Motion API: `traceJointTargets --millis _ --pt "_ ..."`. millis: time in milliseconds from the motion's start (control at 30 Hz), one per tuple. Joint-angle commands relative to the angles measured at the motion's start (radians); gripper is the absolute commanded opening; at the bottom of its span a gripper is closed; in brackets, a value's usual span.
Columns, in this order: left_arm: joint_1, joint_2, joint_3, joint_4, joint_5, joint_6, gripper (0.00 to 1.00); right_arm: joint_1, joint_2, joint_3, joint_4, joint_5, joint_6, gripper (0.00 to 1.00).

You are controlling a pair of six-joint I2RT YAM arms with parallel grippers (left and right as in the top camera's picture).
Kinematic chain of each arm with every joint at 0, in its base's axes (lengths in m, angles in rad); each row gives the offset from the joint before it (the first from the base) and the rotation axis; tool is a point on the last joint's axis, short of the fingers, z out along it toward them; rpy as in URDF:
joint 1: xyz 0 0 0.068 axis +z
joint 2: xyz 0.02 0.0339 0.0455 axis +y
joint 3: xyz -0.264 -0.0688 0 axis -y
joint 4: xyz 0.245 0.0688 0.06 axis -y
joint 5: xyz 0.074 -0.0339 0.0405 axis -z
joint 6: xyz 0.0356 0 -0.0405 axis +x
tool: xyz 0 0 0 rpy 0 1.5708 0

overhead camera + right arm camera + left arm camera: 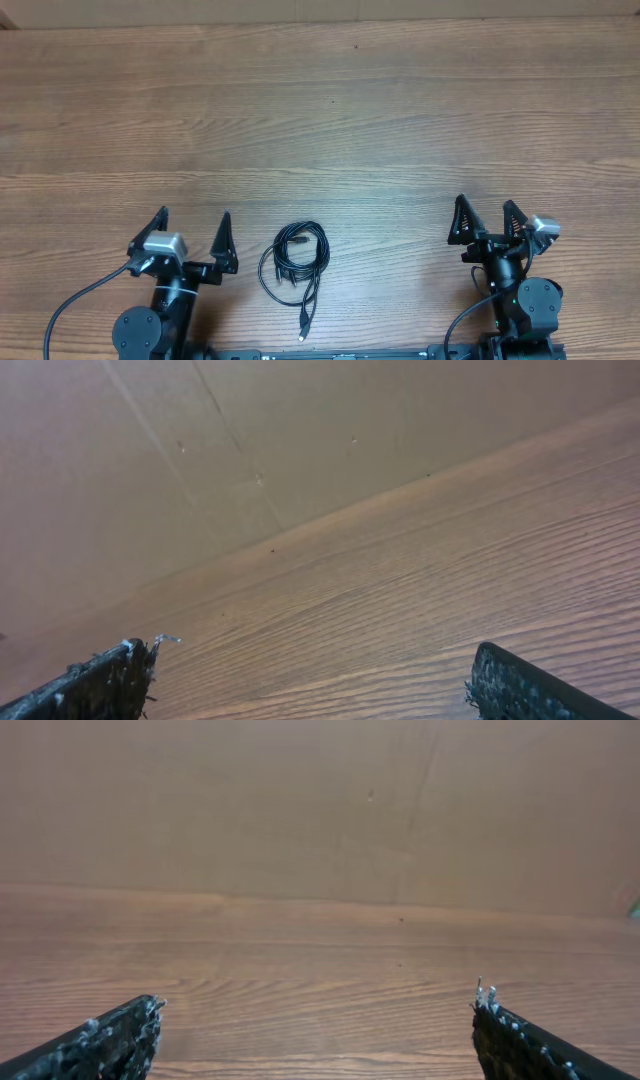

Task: Untangle cables
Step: 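Move the left gripper forward toward the coiled black cable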

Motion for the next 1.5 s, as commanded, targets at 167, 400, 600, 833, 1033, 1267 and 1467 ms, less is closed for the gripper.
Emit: traceJointTargets --millis 167,400,600,833,1033,1267,1467 --pt "-0.006 0.141 0.05 -0.002 0.145 -0.013 1.0 0.005 0.002 -0.011 0.006 -0.009 0.008 1.0" --pt "-0.006 0.276 0.068 0.002 0.146 -0.013 1.0 0.005 0.002 -0.011 0.006 -0.009 0.008 1.0" --pt "-0.006 0.309 0.068 0.005 0.164 -0.014 0.99 0.005 0.002 -0.011 0.005 -0.009 0.008 1.0" --pt "-0.006 0.328 0.094 0.016 0.229 0.005 1.0 0.005 0.002 -0.011 0.006 -0.009 0.008 1.0" --pt "-0.006 0.425 0.241 -0.083 0.231 -0.01 1.0 0.005 0.002 -0.011 0.006 -0.009 0.008 1.0" --pt "-0.006 0.539 0.437 -0.352 0.23 -0.01 0.99 0.005 0.002 -0.011 0.006 -0.009 0.008 1.0" --pt "-0.006 0.549 0.441 -0.37 0.231 -0.01 0.99 0.005 0.002 -0.011 0.006 -0.009 0.008 1.0"
